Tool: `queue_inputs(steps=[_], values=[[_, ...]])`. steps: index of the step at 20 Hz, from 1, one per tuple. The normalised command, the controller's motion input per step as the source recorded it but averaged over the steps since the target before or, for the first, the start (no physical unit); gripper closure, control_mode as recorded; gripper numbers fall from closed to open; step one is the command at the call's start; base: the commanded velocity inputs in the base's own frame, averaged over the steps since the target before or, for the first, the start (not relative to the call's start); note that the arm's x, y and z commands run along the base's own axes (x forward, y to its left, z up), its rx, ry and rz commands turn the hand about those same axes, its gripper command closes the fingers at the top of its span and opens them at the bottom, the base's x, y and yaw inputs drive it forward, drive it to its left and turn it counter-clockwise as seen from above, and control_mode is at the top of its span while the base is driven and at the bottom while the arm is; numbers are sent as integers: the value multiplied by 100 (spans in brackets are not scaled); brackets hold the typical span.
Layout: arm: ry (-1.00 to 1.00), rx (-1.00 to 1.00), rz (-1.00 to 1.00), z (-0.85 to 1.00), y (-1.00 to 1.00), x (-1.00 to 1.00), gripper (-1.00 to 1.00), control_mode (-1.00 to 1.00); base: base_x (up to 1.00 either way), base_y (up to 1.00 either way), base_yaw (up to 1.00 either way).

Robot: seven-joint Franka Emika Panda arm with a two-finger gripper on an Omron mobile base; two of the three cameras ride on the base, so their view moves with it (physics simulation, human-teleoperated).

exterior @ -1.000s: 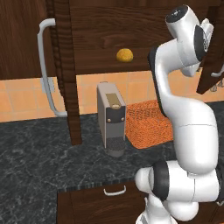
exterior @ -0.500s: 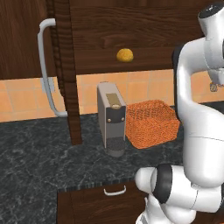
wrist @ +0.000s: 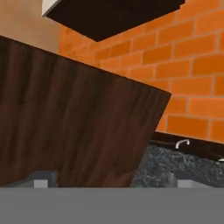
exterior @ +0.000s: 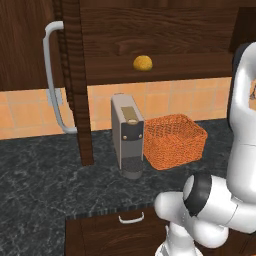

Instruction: Open the cabinet, pick up the bread from the cabinet and place it in the basket. Then move the basket to the dining counter.

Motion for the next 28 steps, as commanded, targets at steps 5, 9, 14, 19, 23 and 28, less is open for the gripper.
queue_inputs(steps=[5,9,14,19,23,28], values=[[-10,2,40,-7,82,-17,-100,-100,0,0,0],[-1,-10,50,-2,100,-54,-100,-100,0,0,0],[4,-21,67,-1,100,-64,-100,-100,0,0,0],[9,-27,82,0,86,-70,-100,-100,0,0,0],[11,-25,86,0,63,-53,-100,-100,0,0,0],[15,-22,75,0,63,-13,-100,-100,0,0,0]])
